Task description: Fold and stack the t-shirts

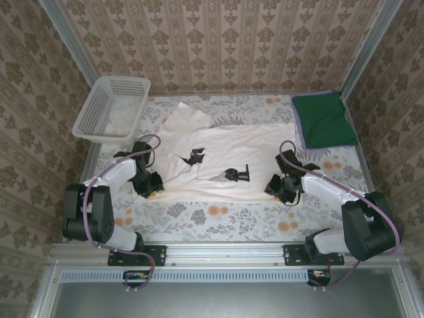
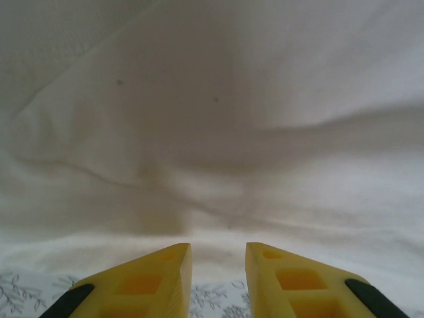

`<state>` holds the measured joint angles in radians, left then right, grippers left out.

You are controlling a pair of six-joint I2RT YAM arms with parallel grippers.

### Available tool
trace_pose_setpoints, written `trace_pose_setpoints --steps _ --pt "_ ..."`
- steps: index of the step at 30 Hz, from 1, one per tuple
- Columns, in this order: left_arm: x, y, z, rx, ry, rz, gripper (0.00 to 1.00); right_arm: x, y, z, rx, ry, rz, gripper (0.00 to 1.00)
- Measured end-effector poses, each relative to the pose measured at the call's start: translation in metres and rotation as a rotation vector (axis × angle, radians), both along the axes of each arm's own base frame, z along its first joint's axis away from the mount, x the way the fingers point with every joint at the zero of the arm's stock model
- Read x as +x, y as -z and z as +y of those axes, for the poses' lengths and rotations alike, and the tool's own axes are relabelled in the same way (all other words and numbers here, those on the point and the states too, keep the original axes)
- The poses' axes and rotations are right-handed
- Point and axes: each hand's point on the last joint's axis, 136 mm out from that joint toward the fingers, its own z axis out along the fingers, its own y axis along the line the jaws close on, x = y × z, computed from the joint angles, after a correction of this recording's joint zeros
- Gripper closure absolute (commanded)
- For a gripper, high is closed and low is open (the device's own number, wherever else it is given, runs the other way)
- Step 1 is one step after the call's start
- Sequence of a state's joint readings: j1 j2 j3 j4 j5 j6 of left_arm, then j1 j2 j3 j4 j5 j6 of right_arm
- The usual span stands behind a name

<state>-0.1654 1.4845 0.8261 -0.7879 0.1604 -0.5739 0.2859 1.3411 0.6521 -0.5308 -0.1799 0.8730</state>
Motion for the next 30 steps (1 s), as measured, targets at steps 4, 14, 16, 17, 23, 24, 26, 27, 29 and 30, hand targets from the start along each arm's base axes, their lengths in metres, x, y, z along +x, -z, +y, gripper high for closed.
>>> trace_pose_setpoints --steps 4,14,16,17,23,24,26,27,29,30 --pt "-0.002 0.016 0.009 0.035 -0.007 0.054 0.75 -0.003 0.013 -0.018 0.005 0.115 0.054 0.66" --pt "-0.028 0.016 0.022 0.095 -0.058 0.072 0.75 -0.015 0.014 -0.018 0.061 0.235 0.091 0.64" --pt "-0.036 0.016 0.023 0.096 -0.09 0.087 0.75 -0.022 0.014 -0.018 0.069 0.244 0.088 0.64" --pt "-0.04 0.016 0.023 0.095 -0.106 0.089 0.75 -0.024 0.014 -0.019 0.07 0.247 0.089 0.63" --pt "-0.064 0.015 0.028 0.104 -0.196 0.113 0.74 -0.043 0.013 -0.019 0.081 0.247 0.118 0.62" --pt "-0.067 0.015 0.028 0.108 -0.208 0.117 0.74 -0.045 0.013 -0.019 0.086 0.248 0.12 0.62" --pt "-0.071 0.012 0.029 0.11 -0.227 0.12 0.74 -0.051 0.012 -0.018 0.095 0.25 0.124 0.6" --pt "-0.072 0.011 0.029 0.11 -0.235 0.12 0.74 -0.054 0.012 -0.017 0.097 0.247 0.13 0.59" --pt "-0.074 0.007 0.03 0.109 -0.248 0.117 0.74 -0.061 0.011 -0.018 0.091 0.243 0.145 0.58" --pt "-0.075 0.005 0.03 0.112 -0.252 0.117 0.74 -0.065 0.01 -0.018 0.086 0.241 0.156 0.56"
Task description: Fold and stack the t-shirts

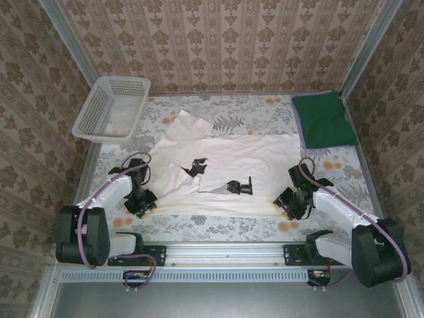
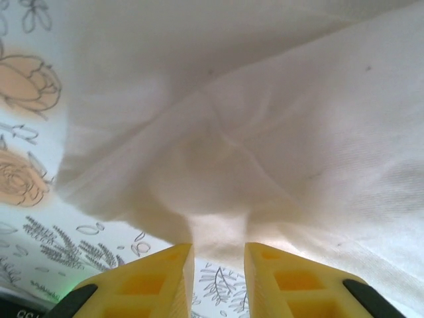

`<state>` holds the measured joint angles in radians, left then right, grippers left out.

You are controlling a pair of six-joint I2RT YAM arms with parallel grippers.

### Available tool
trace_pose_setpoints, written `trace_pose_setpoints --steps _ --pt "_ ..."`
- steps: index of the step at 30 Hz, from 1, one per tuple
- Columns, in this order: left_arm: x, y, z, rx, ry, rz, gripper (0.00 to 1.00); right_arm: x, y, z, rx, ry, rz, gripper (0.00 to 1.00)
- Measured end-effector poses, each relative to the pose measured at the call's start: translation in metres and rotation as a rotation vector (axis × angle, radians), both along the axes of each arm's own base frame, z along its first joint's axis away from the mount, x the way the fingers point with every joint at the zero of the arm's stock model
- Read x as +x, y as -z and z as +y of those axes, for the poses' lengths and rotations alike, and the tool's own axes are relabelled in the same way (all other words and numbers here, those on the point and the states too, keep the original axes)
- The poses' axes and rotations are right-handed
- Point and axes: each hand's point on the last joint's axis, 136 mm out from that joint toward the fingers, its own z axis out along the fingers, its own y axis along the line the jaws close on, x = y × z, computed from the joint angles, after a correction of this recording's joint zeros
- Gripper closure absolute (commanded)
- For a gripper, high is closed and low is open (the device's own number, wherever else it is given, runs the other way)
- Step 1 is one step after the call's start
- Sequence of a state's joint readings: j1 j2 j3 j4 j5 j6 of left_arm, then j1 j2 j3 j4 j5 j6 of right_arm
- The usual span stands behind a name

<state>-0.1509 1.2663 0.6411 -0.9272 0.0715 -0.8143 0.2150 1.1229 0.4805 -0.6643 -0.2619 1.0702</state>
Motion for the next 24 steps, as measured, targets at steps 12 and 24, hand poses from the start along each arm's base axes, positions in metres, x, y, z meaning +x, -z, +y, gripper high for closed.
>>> trace_pose_setpoints --steps 12,24 --pt "0.133 -0.143 -0.037 0.071 0.13 -0.355 0.45 0.067 -0.1 0.009 -0.045 -0.141 -0.301 0.38" --pt "0.344 -0.174 -0.133 0.05 0.322 -0.558 0.33 0.115 -0.156 0.006 -0.179 -0.423 -0.52 0.28"
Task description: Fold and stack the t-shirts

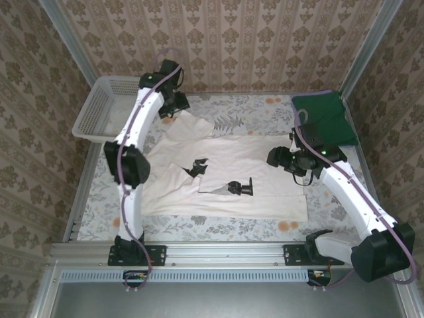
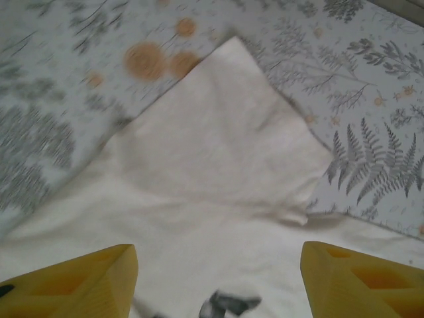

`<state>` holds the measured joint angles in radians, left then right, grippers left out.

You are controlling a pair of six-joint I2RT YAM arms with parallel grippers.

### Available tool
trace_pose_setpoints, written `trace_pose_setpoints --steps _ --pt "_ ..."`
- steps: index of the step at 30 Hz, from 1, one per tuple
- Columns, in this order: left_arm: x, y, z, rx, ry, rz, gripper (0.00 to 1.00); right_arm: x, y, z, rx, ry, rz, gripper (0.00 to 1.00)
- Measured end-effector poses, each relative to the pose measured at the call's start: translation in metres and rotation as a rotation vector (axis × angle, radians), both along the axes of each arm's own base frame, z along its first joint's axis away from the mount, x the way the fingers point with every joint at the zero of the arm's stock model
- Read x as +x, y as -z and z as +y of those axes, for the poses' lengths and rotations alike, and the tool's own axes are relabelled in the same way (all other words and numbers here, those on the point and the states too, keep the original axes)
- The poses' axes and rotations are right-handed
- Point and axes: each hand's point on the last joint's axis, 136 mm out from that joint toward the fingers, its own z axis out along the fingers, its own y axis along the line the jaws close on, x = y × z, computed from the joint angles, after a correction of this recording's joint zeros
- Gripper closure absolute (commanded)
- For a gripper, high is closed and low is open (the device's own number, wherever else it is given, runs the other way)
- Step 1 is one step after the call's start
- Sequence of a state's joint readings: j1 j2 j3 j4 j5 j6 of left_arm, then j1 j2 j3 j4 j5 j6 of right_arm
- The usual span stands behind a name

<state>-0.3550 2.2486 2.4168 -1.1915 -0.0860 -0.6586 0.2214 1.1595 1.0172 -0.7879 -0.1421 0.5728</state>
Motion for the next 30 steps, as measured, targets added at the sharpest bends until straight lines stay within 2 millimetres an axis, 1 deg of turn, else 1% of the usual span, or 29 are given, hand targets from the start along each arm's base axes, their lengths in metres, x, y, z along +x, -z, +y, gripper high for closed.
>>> trace_pose_setpoints --steps 2,3,5,7,10,13,16,19,22,24,27,30 --pt "0.027 0.016 -0.009 -0.006 0.023 -0.021 0.34 -0.006 0.006 -0.008 -0.009 0.021 0.0 0.28" --pt "0.04 0.028 -0.011 -0.011 0.033 -0.029 0.34 -0.008 0.01 -0.012 -0.015 0.037 0.003 0.28" --pt "0.057 0.054 -0.01 -0.022 0.042 -0.022 0.35 -0.008 0.016 -0.019 -0.032 0.074 0.004 0.28" --pt "0.07 0.081 0.0 -0.035 0.039 -0.002 0.36 -0.003 0.017 -0.024 -0.049 0.118 -0.001 0.28" --pt "0.088 0.105 0.02 -0.052 0.029 -0.011 0.37 0.008 0.016 -0.031 -0.076 0.159 -0.028 0.29" --pt "0.11 0.112 0.037 -0.077 0.023 -0.061 0.37 0.027 0.014 -0.035 -0.106 0.195 -0.037 0.32" --pt "0.129 0.118 0.044 -0.101 0.032 -0.111 0.38 0.051 0.012 -0.036 -0.132 0.219 -0.039 0.34" --pt "0.142 0.123 0.035 -0.13 0.064 -0.157 0.39 0.076 0.013 -0.036 -0.151 0.232 -0.048 0.34" --pt "0.149 0.131 0.02 -0.156 0.094 -0.181 0.39 0.093 0.022 -0.036 -0.177 0.237 -0.03 0.35" --pt "0.151 0.137 0.011 -0.166 0.11 -0.188 0.4 0.102 0.028 -0.036 -0.19 0.237 -0.015 0.36" --pt "0.151 0.142 0.0 -0.172 0.132 -0.196 0.43 0.115 0.036 -0.034 -0.2 0.231 0.002 0.36" --pt "0.15 0.146 -0.008 -0.173 0.145 -0.194 0.45 0.123 0.042 -0.033 -0.209 0.221 0.015 0.36"
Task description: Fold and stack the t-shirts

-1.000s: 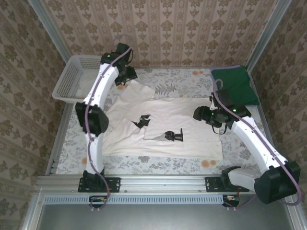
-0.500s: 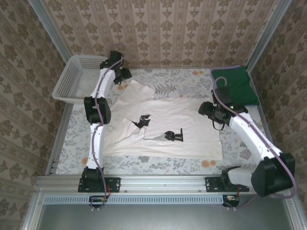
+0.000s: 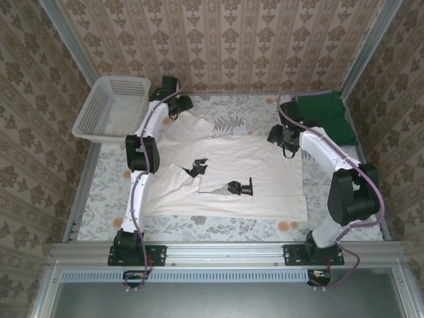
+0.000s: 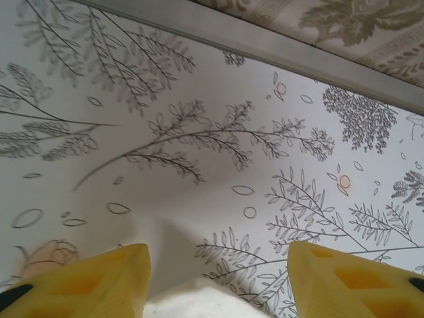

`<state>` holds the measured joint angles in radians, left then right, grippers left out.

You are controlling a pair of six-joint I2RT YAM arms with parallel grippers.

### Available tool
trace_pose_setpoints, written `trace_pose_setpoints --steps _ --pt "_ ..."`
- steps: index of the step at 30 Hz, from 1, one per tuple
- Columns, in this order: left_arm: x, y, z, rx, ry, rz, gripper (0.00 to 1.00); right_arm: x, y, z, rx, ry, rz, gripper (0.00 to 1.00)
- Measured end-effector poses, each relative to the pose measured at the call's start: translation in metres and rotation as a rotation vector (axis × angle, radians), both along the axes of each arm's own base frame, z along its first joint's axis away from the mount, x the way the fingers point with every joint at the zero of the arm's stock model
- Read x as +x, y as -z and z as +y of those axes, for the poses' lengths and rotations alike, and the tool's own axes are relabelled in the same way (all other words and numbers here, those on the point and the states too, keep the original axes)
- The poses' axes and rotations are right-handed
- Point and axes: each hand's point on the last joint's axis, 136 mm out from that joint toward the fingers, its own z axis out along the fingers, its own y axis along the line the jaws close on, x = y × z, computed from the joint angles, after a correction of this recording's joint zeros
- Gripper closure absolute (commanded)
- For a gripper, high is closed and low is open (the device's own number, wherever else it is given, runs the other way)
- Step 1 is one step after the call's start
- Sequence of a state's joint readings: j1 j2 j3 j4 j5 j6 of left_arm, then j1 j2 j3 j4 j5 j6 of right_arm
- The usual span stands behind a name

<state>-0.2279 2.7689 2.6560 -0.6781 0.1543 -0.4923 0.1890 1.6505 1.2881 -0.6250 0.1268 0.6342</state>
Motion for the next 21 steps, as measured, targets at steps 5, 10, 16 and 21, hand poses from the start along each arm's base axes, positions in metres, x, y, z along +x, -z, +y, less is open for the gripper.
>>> trace_pose_setpoints --steps 5,10,16,21 --pt "0.0 0.0 -0.001 0.011 0.017 -0.005 0.48 0.004 0.008 -0.001 0.01 -0.001 0.02 0.36" --pt "-0.003 0.004 0.0 0.043 0.047 -0.003 0.49 0.006 0.009 -0.011 0.032 0.026 0.024 0.36" --pt "-0.009 0.015 0.003 0.083 0.082 0.016 0.5 0.006 0.009 -0.019 0.061 0.057 0.027 0.36" --pt "-0.008 0.015 0.005 0.105 0.089 0.011 0.58 0.006 0.012 -0.018 0.078 0.062 0.036 0.36"
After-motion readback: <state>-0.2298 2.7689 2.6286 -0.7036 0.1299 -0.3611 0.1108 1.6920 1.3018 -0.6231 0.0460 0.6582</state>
